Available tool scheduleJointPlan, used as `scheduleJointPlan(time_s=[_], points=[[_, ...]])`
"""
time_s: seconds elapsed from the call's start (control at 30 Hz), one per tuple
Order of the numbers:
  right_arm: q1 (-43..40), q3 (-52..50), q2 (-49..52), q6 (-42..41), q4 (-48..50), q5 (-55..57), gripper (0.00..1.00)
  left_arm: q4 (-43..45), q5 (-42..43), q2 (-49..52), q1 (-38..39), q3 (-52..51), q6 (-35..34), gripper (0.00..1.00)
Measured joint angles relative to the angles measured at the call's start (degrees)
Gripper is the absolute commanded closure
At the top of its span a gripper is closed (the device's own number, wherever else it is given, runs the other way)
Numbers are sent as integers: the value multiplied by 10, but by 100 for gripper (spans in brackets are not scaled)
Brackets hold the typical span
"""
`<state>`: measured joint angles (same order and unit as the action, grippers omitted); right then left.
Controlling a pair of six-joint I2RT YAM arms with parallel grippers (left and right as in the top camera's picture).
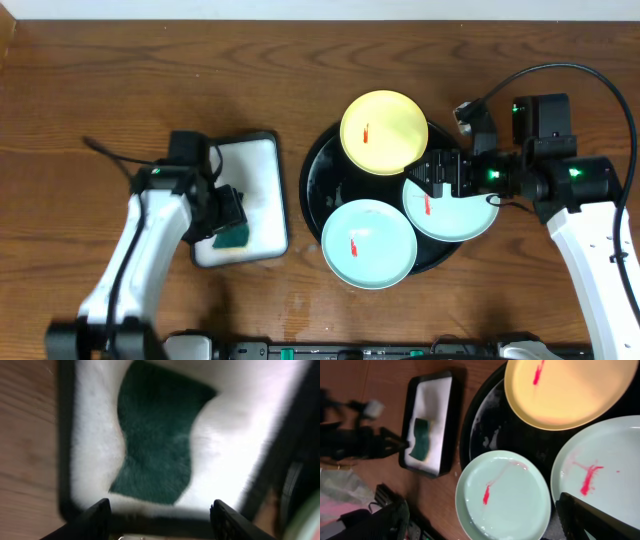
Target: Clean dirty plates on tray and stack at the side
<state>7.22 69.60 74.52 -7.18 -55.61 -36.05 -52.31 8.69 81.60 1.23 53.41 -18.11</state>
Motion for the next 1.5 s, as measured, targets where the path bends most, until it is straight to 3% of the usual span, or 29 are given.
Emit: scheduleJointPlan(time_s=[0.13, 0.17, 0.23, 0.33, 0.53, 0.73, 0.83, 1.0, 1.13, 1.33, 1.5], points=[[12, 0, 0, 0, -1, -2, 8, 30, 0, 85, 0, -5, 0, 47], [14, 0, 0, 0, -1, -2, 8, 35, 0, 105, 0, -5, 0, 53], [16, 0, 0, 0, -1, -2, 9, 45, 2, 138, 0, -5, 1, 75], [19, 0, 0, 0, -1, 1, 10, 56, 10, 165, 0, 0, 1, 92], [41, 0, 0, 0, -36, 54, 23, 53, 19, 170, 0, 8, 1, 93], [76, -3, 3, -29, -86, 168, 50, 26, 12, 157, 0, 30, 1, 92], [95, -24, 11, -54, -86, 201, 52, 16, 10, 119, 0, 38, 1, 92], [122, -112, 57, -85, -54, 223, 54, -5, 5, 36, 0, 45, 1, 93], [130, -169, 111, -97, -10, 230, 64, -18, 3, -9, 0, 45, 1, 93], [130, -203, 178, -104, 73, 224, 99, -33, 3, -43, 0, 45, 1, 93], [130, -205, 193, -118, 138, 206, 99, -40, 8, -44, 0, 45, 1, 93]])
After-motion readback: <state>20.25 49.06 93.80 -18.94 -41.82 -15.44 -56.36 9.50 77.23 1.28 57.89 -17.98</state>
